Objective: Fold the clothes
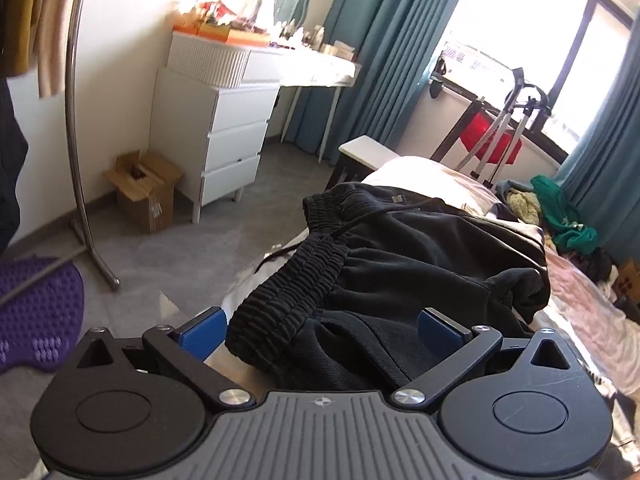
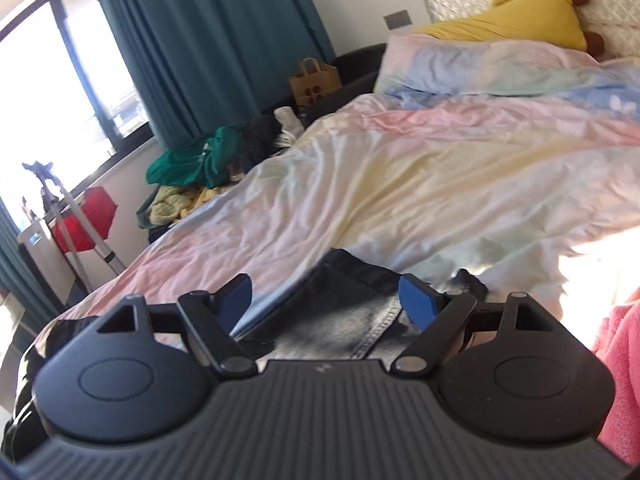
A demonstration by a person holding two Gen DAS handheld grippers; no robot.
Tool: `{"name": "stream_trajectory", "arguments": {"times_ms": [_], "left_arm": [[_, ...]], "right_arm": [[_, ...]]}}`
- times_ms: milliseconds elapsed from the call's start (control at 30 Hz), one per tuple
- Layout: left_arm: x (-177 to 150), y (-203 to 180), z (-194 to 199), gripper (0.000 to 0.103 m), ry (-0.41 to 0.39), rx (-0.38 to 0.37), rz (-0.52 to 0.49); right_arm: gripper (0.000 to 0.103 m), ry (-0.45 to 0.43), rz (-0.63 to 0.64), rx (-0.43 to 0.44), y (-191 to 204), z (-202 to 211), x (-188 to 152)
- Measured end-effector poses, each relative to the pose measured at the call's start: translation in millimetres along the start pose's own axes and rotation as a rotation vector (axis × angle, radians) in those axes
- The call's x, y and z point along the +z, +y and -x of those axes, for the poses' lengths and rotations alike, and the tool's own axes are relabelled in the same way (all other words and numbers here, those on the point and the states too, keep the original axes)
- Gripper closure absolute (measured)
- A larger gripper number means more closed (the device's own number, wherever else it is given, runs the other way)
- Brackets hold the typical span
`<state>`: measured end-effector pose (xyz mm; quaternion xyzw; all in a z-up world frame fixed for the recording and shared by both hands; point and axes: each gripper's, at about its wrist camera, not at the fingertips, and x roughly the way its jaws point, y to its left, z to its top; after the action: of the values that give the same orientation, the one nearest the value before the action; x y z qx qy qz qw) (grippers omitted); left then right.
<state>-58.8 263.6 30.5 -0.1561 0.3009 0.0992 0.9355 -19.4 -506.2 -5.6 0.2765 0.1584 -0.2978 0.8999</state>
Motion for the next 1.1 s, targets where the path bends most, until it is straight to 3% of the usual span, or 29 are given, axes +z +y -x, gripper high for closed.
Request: {"name": "stream_trajectory", "arguments": {"times_ms": [133, 300, 500, 700, 867, 1100], "left_arm": [[4, -49, 11, 0.0, -0.066, -0.029, -0.109], [-2, -123, 4, 0.0, -0.104, -0.126, -0.207], [-18, -207, -29, 0.0, -0.105, -0.245, -0.274], [-31, -279, -74, 0.0, -0.094, -0.328, -0.331], [-57, -295, -113, 0.0, -0.078, -0.354, -0.353], [-74, -284, -142, 0.0, -0.104, -0.235, -0.384]], "right_arm": [[0.02, 0.02, 0.119, 0.156, 57, 22, -10], [0.02, 0.039, 0.207, 0.333, 110, 49, -38], [0.021, 0.052, 0.287, 0.511, 131, 58, -74], [0.021, 0.069, 0.32, 0.502, 135, 49, -91], [0.021, 0.073, 0.319, 0.484, 136, 38, -101], [0.021, 0.095, 0.304, 0.474, 143, 17, -110]]}}
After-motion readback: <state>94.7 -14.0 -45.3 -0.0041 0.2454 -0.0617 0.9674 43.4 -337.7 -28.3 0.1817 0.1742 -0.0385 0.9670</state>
